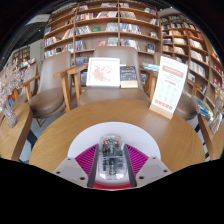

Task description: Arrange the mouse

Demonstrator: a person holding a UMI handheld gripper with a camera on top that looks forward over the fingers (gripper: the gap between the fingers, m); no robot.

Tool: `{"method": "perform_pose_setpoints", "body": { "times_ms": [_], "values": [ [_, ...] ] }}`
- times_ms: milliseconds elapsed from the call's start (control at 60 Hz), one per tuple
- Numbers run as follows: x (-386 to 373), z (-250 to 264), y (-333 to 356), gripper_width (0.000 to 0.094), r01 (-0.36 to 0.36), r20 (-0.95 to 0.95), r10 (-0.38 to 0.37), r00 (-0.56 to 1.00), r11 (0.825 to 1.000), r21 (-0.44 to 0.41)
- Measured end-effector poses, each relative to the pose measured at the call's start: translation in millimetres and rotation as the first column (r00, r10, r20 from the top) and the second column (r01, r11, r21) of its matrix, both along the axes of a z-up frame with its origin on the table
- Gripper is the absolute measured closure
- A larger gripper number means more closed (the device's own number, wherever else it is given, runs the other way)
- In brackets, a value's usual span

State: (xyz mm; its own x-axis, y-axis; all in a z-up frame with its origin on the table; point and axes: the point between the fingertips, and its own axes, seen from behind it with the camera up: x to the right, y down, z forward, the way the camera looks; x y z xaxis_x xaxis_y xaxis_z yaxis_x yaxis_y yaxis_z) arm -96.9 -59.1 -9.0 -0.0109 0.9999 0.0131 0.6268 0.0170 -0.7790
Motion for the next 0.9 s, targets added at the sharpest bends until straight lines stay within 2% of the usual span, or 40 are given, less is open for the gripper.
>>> {"method": "perform_pose_setpoints", "body": {
  "times_ms": [50,83,150,200,267,383,517,733,900],
  "values": [
    [0,0,-1,0.0432,-0.002,-0.010,0.002,1.000,1.000,0.006],
    [1,-1,-2,0.0368,0.003,-0.009,-0.003,1.000,1.000,0.002],
    [5,6,-1,0.0066,0.014,-0.020,-0.014,1.000,1.000,-0.010],
    [13,17,2,0.0115,0.028,-0.034,-0.028,0.999,1.000,-0.014],
    [29,39,6,0.0075,0.033,-0.059,-0.034,0.998,0.999,-0.012],
    [87,79,16,0.0084,0.057,-0.099,-0.057,0.993,0.998,-0.004],
    [171,114,22,0.0082,0.053,-0.135,-0.054,0.989,0.999,-0.010],
    [307,125,45,0.0083,0.059,-0.127,-0.054,0.990,0.998,0.030],
    [372,131,62,0.0084,0.077,-0.150,-0.070,0.986,0.996,0.041]
  ]
}}
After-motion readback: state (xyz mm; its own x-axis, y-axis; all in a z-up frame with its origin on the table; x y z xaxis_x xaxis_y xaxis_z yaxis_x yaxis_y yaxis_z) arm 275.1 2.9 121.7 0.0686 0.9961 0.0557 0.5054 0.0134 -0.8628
